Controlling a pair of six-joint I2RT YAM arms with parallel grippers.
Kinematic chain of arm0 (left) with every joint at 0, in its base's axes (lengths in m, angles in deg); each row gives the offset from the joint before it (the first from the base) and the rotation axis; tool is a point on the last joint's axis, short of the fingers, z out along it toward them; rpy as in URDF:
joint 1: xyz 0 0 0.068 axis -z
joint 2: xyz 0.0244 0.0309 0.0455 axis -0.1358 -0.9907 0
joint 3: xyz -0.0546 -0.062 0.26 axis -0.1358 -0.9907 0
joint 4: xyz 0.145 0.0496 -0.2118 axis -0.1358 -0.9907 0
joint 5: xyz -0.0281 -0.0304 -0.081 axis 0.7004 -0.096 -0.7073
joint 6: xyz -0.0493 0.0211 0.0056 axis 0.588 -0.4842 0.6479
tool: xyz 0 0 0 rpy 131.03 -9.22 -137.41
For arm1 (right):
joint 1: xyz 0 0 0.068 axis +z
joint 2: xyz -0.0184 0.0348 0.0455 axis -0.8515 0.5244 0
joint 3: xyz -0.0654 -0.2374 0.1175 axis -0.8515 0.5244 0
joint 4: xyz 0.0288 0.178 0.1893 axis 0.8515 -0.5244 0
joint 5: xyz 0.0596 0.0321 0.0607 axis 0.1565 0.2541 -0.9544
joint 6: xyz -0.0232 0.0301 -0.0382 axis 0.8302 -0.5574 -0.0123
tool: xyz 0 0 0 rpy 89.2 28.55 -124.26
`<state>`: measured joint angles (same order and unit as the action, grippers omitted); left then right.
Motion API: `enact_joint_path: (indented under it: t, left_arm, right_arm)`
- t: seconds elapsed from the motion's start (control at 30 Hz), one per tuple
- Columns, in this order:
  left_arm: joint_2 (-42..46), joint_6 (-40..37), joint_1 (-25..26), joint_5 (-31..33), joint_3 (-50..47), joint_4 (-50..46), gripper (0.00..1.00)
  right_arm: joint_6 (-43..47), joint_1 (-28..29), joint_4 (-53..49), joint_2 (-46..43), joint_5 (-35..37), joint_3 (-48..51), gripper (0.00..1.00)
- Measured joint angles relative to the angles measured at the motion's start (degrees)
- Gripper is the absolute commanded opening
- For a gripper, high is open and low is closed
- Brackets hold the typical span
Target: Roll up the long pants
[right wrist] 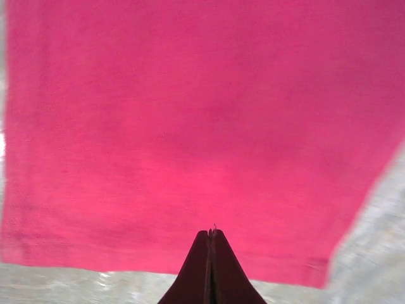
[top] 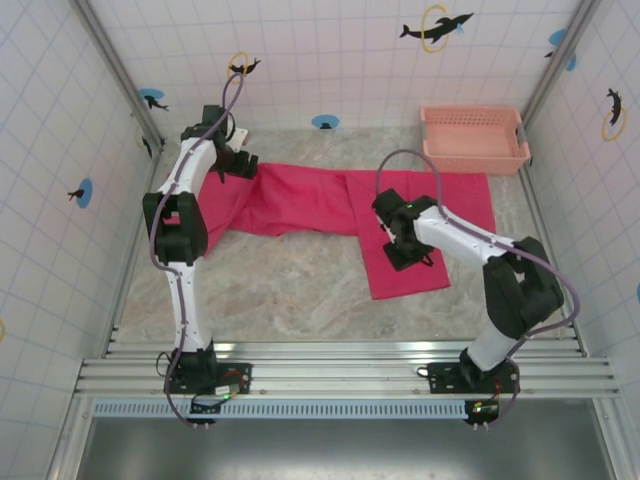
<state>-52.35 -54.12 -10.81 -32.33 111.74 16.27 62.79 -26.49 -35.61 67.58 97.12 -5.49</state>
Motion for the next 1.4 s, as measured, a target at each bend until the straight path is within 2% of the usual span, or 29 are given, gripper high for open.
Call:
enact_joint_path:
  t: [0.1, 0.33, 0.57, 0.67, 0.87, 0.97, 1.07, 1.13, 1.27, 1.4]
  left_arm:
    - [-0.1, 0.0, 0.0, 0.0, 0.1, -0.4, 0.98]
    - [-0.4, 0.0, 0.0, 0.0, 0.1, -1.3, 0.98]
    - [-0.4, 0.0, 0.0, 0.0, 0.1, -1.4, 0.98]
    - [-0.4, -0.1, 0.0, 0.0, 0.1, -1.4, 0.97]
    - [-0.4, -0.4, 0.0, 0.0, 0.1, -1.4, 0.98]
    - [-0.4, -0.5, 0.0, 0.0, 0.1, -1.7, 0.98]
    - [-0.4, -0.4, 0.0, 0.0, 0.1, -1.8, 0.97]
    - [-0.4, -0.5, 0.0, 0.0, 0.1, -1.8, 0.97]
    - [-0.3, -0.5, 0.0, 0.0, 0.1, -1.8, 0.97]
    - [-0.3, -0.6, 0.0, 0.1, 0.0, -1.8, 0.97]
  right_arm:
    - [0.2, 1.1, -0.9, -0.2, -1.9, -1.6, 0.52]
    - [-0.9, 9.4, -0.5, 4.4, -7.0, -3.2, 0.52]
    - [-2.6, 11.2, 2.4, 10.0, -10.6, -0.9, 0.52]
    - [-3.1, 11.6, 2.6, 11.3, -11.3, 0.1, 0.43]
    - [-3.6, 11.3, 2.2, 12.0, -9.9, 0.2, 0.08]
    - [-2.8, 10.5, 1.6, 11.8, -8.7, 0.2, 0.03]
    - [-1.6, 8.3, -1.3, 10.7, -6.2, -0.7, 0.01]
    - [-0.6, 4.4, -3.7, 8.3, -4.7, -2.9, 0.01]
    - [1.4, -7.2, -4.9, 1.7, -1.4, -10.5, 0.0]
    - [3.9, -16.5, -4.4, 0.9, 1.6, -18.6, 0.0]
